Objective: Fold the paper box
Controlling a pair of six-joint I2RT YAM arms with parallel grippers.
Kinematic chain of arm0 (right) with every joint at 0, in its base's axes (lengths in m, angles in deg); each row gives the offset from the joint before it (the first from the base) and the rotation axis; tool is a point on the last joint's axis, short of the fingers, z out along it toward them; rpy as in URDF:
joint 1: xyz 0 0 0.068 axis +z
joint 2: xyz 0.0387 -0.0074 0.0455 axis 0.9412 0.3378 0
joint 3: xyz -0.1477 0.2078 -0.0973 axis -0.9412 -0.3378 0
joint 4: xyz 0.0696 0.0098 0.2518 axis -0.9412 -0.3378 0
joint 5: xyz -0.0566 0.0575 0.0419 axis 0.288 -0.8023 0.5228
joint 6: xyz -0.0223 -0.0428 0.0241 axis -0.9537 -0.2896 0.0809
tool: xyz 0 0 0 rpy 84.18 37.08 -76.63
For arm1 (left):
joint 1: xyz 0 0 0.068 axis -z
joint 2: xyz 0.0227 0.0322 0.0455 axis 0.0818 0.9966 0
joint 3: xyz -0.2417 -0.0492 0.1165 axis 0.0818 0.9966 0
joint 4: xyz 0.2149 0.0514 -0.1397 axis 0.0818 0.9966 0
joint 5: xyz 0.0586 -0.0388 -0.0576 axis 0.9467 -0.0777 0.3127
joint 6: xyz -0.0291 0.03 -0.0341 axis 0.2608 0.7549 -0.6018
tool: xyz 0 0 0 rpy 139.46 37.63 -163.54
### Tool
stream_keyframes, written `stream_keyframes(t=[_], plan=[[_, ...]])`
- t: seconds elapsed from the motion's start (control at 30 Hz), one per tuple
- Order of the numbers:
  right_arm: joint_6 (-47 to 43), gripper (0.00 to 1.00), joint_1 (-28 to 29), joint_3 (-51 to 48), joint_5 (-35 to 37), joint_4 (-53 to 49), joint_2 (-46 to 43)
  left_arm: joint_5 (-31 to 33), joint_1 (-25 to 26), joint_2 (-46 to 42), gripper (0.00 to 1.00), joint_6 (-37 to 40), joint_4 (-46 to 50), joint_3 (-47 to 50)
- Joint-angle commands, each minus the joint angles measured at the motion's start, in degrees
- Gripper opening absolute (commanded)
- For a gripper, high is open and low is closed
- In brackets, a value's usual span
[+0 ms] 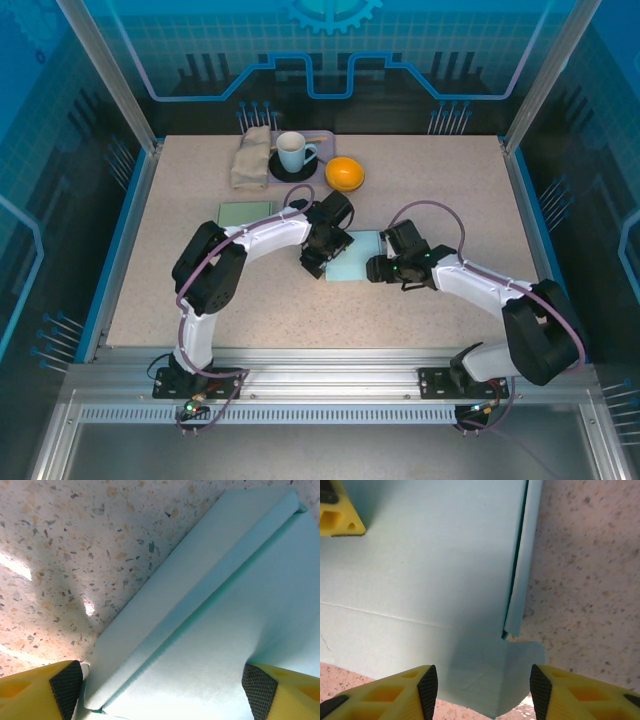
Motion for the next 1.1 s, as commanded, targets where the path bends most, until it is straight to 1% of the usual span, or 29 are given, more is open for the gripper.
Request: stream_keyframes(t=[0.0,0.13,0.27,0.57,1.07], plan=[[2.9,0.54,0.5,-0.9,-3.9,2.8,1.3,2.8,-0.5,1.1,0.87,-0.5,3.6,2.5],[3.5,0.52,0.5,-1.3,-5.3,4.2,0.9,2.8,-0.5,1.0,0.87,-0.5,3.6,2.6],[3.0,0.49,0.5,-0.5,-5.7,3.1,0.7,2.8,-0.4,1.1,0.87,-0.5,3.7,2.7],[1.0,0.44,0.4,-1.0,-3.5,2.1,0.0,3.1,-0.5,0.9,0.87,-0.6,3.9,2.8],[-1.2,0.41,0.1,-3.6,-1.6,5.7,0.8,3.4,-0.5,1.2,0.87,-0.6,3.6,3.3]])
